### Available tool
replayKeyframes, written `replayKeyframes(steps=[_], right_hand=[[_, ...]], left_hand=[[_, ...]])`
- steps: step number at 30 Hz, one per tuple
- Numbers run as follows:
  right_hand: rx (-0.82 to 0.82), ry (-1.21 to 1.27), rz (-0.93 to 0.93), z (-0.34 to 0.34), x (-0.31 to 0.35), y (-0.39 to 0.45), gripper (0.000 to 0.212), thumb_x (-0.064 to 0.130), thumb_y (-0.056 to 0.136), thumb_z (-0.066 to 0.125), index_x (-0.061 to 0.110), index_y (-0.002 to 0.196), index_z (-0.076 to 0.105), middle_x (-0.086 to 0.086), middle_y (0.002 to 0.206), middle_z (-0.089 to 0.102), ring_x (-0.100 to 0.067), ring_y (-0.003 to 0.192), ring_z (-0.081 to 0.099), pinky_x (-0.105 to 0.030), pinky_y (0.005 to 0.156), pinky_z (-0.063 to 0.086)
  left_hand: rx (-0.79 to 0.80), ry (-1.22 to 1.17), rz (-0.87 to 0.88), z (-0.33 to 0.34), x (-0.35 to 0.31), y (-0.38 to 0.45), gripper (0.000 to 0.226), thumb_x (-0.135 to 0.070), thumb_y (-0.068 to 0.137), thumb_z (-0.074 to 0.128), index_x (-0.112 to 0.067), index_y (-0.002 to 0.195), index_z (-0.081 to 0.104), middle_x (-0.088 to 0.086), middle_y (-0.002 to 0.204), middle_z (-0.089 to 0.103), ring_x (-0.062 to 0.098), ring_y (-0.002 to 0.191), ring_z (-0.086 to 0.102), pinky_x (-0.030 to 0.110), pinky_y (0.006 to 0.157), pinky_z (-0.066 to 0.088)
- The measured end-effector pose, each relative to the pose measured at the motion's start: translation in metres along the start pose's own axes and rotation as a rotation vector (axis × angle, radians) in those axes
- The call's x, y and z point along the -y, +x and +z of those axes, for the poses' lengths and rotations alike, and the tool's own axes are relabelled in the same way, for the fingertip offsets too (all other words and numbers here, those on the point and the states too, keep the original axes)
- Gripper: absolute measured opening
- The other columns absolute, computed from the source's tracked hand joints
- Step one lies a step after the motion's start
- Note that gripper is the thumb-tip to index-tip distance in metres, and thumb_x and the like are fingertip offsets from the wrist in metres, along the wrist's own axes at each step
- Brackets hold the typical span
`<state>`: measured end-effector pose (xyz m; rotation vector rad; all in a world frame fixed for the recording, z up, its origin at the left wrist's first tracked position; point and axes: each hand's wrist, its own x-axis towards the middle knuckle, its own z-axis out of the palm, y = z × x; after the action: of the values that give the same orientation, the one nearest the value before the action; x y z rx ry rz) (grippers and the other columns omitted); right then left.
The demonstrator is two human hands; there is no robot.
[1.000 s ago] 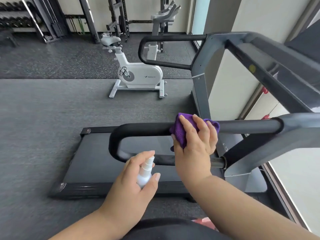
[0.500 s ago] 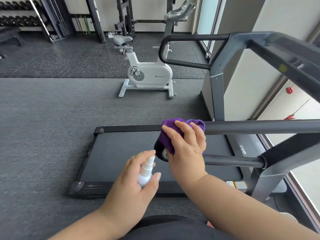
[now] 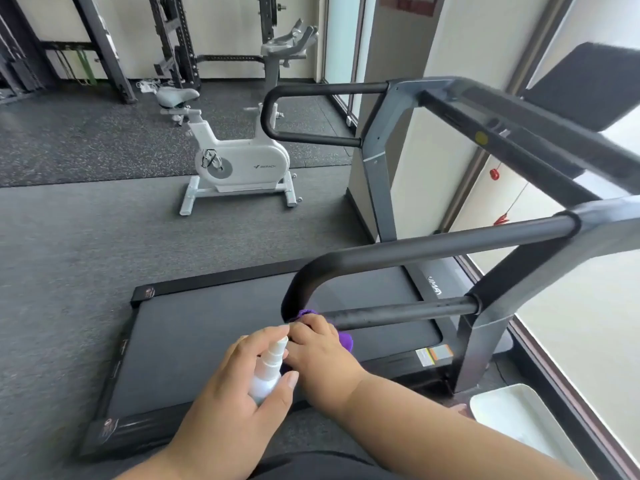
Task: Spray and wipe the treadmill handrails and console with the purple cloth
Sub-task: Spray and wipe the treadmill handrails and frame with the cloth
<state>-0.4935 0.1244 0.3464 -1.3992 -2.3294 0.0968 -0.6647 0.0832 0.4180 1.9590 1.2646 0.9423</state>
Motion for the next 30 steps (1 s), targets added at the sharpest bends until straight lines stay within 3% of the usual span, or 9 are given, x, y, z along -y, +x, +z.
replayKeyframes(steps=[2,5,8,12,16,20,23,26,30], right_hand=[[-0.023,0.096,0.093,-0.014,-0.006,-0.009,0.035,0.022,0.084,0.062,0.026,0.119,0.064,0.002,0.12,0.061,-0.033,0.11,0.05,-0.049,0.096,0.044],[-0.121,0.154,0.19,-0.035,-0.018,-0.03,0.037,0.032,0.086,0.047,0.031,0.12,0.063,0.006,0.119,0.063,-0.027,0.106,0.053,-0.04,0.099,0.041],[-0.149,0.184,0.234,-0.048,-0.039,-0.06,0.037,0.034,0.087,0.053,0.033,0.122,0.062,0.008,0.119,0.062,-0.027,0.11,0.052,-0.042,0.101,0.04],[-0.174,0.304,0.403,-0.061,-0.075,-0.103,0.042,0.031,0.087,0.067,0.033,0.129,0.061,0.014,0.125,0.058,-0.018,0.123,0.044,-0.034,0.11,0.03],[-0.245,0.401,0.511,-0.079,-0.117,-0.137,0.037,0.046,0.091,0.059,0.035,0.126,0.061,0.024,0.125,0.056,-0.007,0.124,0.042,-0.024,0.107,0.031],[-0.326,0.612,0.6,-0.096,-0.153,-0.158,0.026,0.04,0.092,0.056,0.057,0.111,0.058,0.032,0.112,0.061,0.003,0.112,0.054,-0.009,0.092,0.036],[-0.418,0.765,0.769,-0.105,-0.185,-0.168,0.016,0.045,0.093,0.049,0.053,0.101,0.061,0.026,0.1,0.067,0.007,0.098,0.061,-0.013,0.082,0.042],[-0.49,0.746,0.808,-0.112,-0.217,-0.174,0.02,0.05,0.095,0.041,0.056,0.096,0.059,0.027,0.098,0.066,0.007,0.096,0.061,-0.005,0.077,0.041],[-0.541,0.665,0.719,-0.12,-0.252,-0.16,0.02,0.046,0.098,0.039,0.06,0.104,0.053,0.031,0.112,0.058,-0.001,0.114,0.053,-0.02,0.098,0.039]], left_hand=[[0.001,0.011,-0.009,0.012,-0.006,0.004,0.076,-0.02,0.076,0.081,-0.071,0.117,0.043,-0.031,0.115,0.059,-0.013,0.095,0.059,-0.004,0.073,0.039],[-0.007,0.025,-0.017,0.032,-0.02,0.012,0.08,-0.016,0.072,0.084,-0.072,0.114,0.044,-0.032,0.113,0.06,-0.019,0.098,0.055,-0.009,0.077,0.032],[0.019,0.015,0.011,0.058,-0.037,0.02,0.079,-0.015,0.074,0.083,-0.072,0.113,0.044,-0.033,0.114,0.059,-0.02,0.1,0.054,-0.008,0.08,0.032],[0.093,-0.064,0.021,0.091,-0.061,0.029,0.063,-0.035,0.078,0.075,-0.074,0.114,0.041,-0.037,0.117,0.054,-0.018,0.103,0.054,0.008,0.076,0.044],[0.129,-0.062,0.019,0.125,-0.077,0.037,0.061,-0.033,0.084,0.071,-0.071,0.119,0.039,-0.037,0.123,0.051,-0.017,0.111,0.05,0.0,0.08,0.04],[0.138,-0.061,-0.086,0.159,-0.088,0.043,0.057,-0.037,0.087,0.067,-0.071,0.121,0.037,-0.037,0.123,0.051,-0.013,0.104,0.054,0.016,0.075,0.045],[0.07,-0.054,-0.167,0.179,-0.095,0.049,0.053,-0.041,0.088,0.062,-0.07,0.123,0.036,-0.032,0.124,0.054,-0.005,0.092,0.059,0.023,0.07,0.046],[0.018,-0.036,-0.242,0.195,-0.098,0.052,0.052,-0.04,0.088,0.061,-0.072,0.121,0.035,-0.031,0.12,0.055,-0.006,0.097,0.057,0.026,0.071,0.047],[-0.009,-0.049,-0.351,0.212,-0.104,0.048,0.051,-0.04,0.088,0.061,-0.07,0.122,0.037,-0.034,0.122,0.052,-0.001,0.086,0.06,0.032,0.065,0.049]])
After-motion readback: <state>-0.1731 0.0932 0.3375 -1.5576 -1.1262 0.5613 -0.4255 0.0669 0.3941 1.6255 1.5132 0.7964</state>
